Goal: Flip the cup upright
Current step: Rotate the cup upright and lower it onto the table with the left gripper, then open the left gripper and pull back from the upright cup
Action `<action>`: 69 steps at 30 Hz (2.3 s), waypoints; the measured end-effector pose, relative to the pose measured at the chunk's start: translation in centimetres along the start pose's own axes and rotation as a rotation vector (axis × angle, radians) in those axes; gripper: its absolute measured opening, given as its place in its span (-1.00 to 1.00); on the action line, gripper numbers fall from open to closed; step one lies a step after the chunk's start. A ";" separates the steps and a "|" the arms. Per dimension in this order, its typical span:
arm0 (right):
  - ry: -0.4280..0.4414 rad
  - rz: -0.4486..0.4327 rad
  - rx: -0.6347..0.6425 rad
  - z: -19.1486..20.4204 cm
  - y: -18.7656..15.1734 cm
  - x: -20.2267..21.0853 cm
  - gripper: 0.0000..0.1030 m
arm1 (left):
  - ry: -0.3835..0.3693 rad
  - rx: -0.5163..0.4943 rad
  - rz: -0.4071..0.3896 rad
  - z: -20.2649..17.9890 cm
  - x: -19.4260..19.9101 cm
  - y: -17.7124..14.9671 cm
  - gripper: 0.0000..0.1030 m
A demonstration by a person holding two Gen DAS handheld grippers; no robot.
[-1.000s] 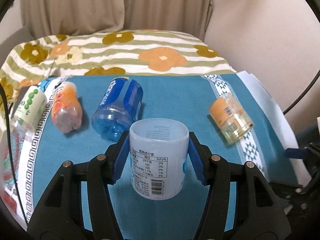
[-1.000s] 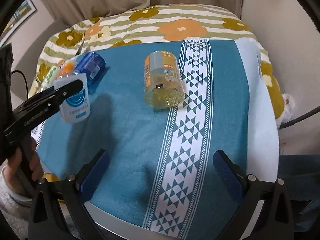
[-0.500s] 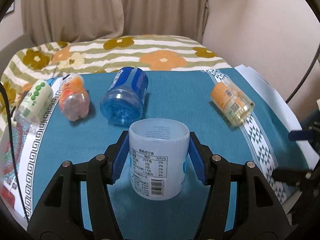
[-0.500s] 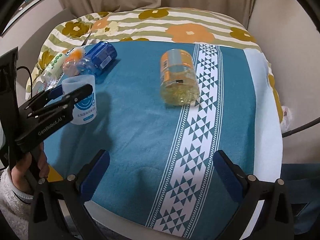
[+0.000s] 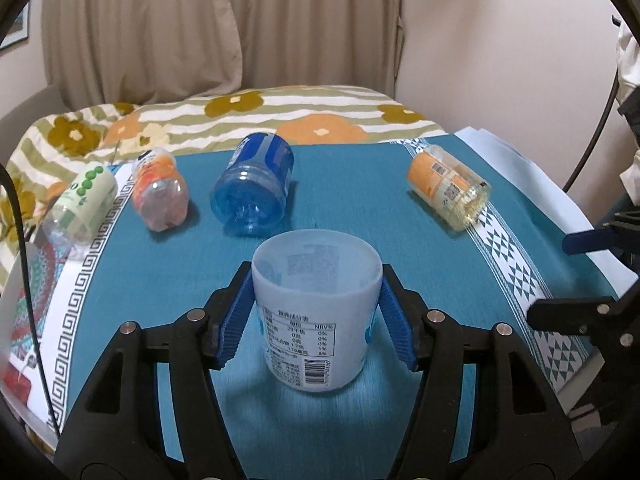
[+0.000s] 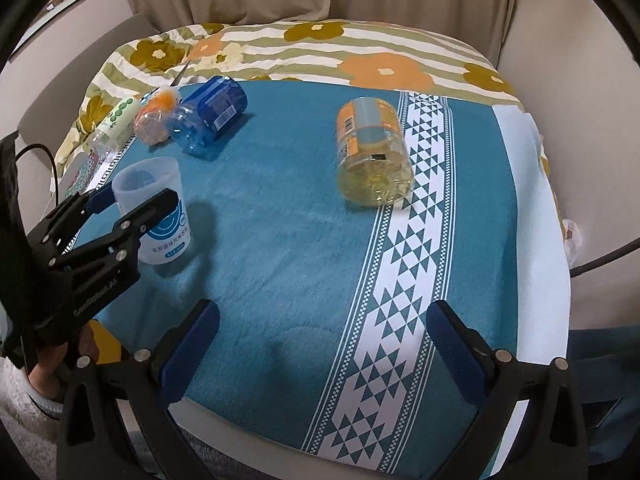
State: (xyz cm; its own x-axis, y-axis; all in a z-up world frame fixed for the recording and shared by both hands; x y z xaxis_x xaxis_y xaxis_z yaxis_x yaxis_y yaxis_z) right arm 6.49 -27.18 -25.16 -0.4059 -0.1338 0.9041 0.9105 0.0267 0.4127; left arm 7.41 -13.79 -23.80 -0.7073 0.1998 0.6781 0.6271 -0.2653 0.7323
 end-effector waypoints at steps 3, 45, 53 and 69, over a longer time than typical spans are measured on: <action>0.007 -0.003 0.010 0.5 0.0 -0.1 1.00 | -0.003 0.021 0.020 0.2 0.5 -0.8 0.26; -0.159 -0.190 -0.203 4.1 2.2 13.5 1.00 | 0.061 0.072 0.187 7.9 14.8 5.5 1.00; -0.206 -0.200 -0.239 4.2 1.3 13.7 1.00 | 0.070 0.061 0.203 8.7 15.2 4.3 1.00; -0.214 -0.203 -0.253 4.7 0.9 13.9 1.00 | 0.069 0.060 0.207 9.2 15.3 4.2 1.00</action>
State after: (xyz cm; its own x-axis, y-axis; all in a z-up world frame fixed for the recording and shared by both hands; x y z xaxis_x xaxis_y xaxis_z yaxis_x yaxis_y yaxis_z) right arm 1.34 -24.37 -11.71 -0.5626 0.0993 0.8207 0.7901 -0.2276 0.5692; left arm 2.23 -3.18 -9.80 -0.5811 0.0811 0.8098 0.7780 -0.2367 0.5820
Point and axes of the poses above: each gripper's, at about its wrist camera, not at the fingertips, and x roughly against the way its jaws point, z to its left, y to its top, the point moved 7 cm from there along -x, roughly the way its jaws point, and after that the axes turned 7 degrees about -x, right-handed, at the moved point
